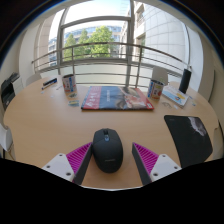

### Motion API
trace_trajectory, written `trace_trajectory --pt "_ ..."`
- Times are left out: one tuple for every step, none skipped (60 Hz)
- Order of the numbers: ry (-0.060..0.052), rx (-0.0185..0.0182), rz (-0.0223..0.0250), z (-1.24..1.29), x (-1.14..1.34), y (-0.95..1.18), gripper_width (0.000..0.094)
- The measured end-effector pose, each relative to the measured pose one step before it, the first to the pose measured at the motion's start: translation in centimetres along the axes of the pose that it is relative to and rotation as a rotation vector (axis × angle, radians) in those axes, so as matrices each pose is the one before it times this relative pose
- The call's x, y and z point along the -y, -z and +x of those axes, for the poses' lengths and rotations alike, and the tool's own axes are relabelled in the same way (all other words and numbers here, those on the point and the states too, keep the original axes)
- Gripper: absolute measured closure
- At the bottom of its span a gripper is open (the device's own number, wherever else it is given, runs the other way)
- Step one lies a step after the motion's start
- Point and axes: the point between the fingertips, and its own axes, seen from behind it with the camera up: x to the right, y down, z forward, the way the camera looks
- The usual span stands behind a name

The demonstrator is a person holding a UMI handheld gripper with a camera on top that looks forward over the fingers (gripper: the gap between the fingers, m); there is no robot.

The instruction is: Arrange mouse

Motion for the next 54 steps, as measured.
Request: trace_trajectory --pt "-0.0021 0.00304 0.00171 -0.096 0.121 -0.160 0.0154" --pt "-0.0031 0.00203 -0.00004 -0.097 0.076 -0.144 0.0170" --pt "-0.0045 0.00428 0.00129 -0.079 0.132 -0.162 0.0195" --pt "-0.0050 0.00631 -0.00027 -0.172 0.076 -0.122 0.0227" --pt "-0.0057 0.00775 -0.00068 -0.183 0.053 -0.136 0.0266" --pt "-0.0054 0.00608 0.00175 0.019 0.183 -0.158 0.0303" --pt "0.0001 -0.00070 0.00369 0.048 0.112 -0.213 0.0334" --pt "0.0040 -0.00265 0.00189 0.036 0.017 -0.097 0.0370" --pt "0.0040 -0.00085 0.00449 0.038 0.102 -0.112 0.0405" --pt "0.0034 -0.00167 0.00487 0.039 0.085 -0.064 0.0410" --pt "0.0004 0.00288 0.00088 -0.071 -0.017 -0.044 0.0416" --pt "-0.0006 0.00309 0.00468 -0.045 0.089 -0.028 0.0431" --pt "-0.0024 0.00247 -0.00046 -0.094 0.059 0.090 0.0440" --pt "-0.0013 0.00182 0.00207 0.052 0.051 -0.021 0.0455" --pt "-0.0001 0.00109 0.00137 0.026 0.001 -0.017 0.0469" --pt "0.0014 0.00010 0.00103 0.068 -0.034 -0.009 0.0482" --pt "0.0012 0.00200 0.00023 0.010 -0.005 -0.023 0.0492" --pt "0.0023 0.00372 -0.00156 -0.045 -0.024 0.007 0.0510" --pt "0.0016 0.00475 -0.00240 -0.038 -0.009 -0.026 0.0520" --pt "0.0017 0.00617 -0.00289 -0.053 -0.011 -0.030 0.0532" --pt "0.0002 0.00830 -0.00360 -0.084 0.002 0.004 0.0539" --pt "-0.0026 0.01238 -0.00358 -0.150 0.019 0.041 0.0545" --pt "-0.0039 0.01555 -0.00192 -0.169 0.068 0.069 0.0558" --pt "-0.0059 0.01278 0.00143 -0.078 0.210 0.147 0.0561" --pt "-0.0018 0.00877 0.00441 -0.098 0.334 0.343 0.0563" --pt "0.0025 0.01020 0.00804 -0.014 0.484 0.488 0.0563" --pt "0.0061 0.00919 0.01213 0.025 0.630 0.383 0.0562" --pt "0.0064 0.01012 0.01599 0.041 0.783 0.477 0.0562" --pt "0.0032 0.01240 0.02017 0.012 0.960 0.539 0.0563" --pt "-0.0006 0.01384 0.02262 0.011 1.085 0.614 0.0563" --pt "-0.0040 0.01393 0.02317 0.022 1.154 0.674 0.0562" --pt "-0.0049 0.01398 0.02257 0.074 1.184 0.715 0.0563" --pt "-0.0058 0.01261 0.01910 0.076 1.425 0.632 0.0563" --pt "-0.0049 0.01302 0.02295 0.059 1.251 0.918 0.0563" --pt "-0.0065 0.01339 0.02632 0.309 1.391 0.807 0.0564" --pt "-0.0075 0.00966 0.02648 0.447 1.413 0.793 0.0563" --pt "-0.0077 0.00795 0.02552 0.515 1.424 0.759 0.0563" --pt "-0.0056 0.00758 0.02391 0.618 1.348 0.751 0.0564" --pt "-0.0037 0.00629 0.02313 0.687 1.313 0.691 0.0563" --pt "-0.0005 0.00287 0.02161 0.826 1.188 0.627 0.0564" --pt "0.0020 -0.00147 0.01922 0.958 1.115 0.578 0.0565" --pt "0.0022 -0.00214 0.01580 1.317 1.245 0.184 0.0564" --pt "0.0039 -0.01096 0.01226 0.688 0.937 0.383 0.0565" --pt "0.0023 -0.00902 0.01161 1.285 0.575 0.355 0.0565" --pt "0.0012 -0.00975 0.00776 1.364 0.395 0.306 0.0565" --pt "0.0007 -0.01006 0.00302 1.369 0.217 0.235 0.0565" --pt "0.0006 -0.01063 0.00017 1.382 0.042 0.156 0.0565" --pt "0.0025 -0.00745 0.00081 2.065 -0.359 0.439 0.0566" --pt "0.0040 -0.01652 -0.01115 1.017 0.200 -0.182 0.0566" --pt "0.0067 -0.01534 -0.01121 1.518 -0.624 -0.070 0.0566" --pt "0.0072 -0.01622 -0.01522 1.496 -0.786 -0.174 0.0566" --pt "0.0064 -0.01586 -0.01809 1.393 -0.938 -0.234 0.0565" --pt "0.0040 -0.01511 -0.02063 1.349 -1.049 -0.274 0.0564" --pt "0.0012 -0.01423 -0.02125 1.364 -1.112 -0.360 0.0566"
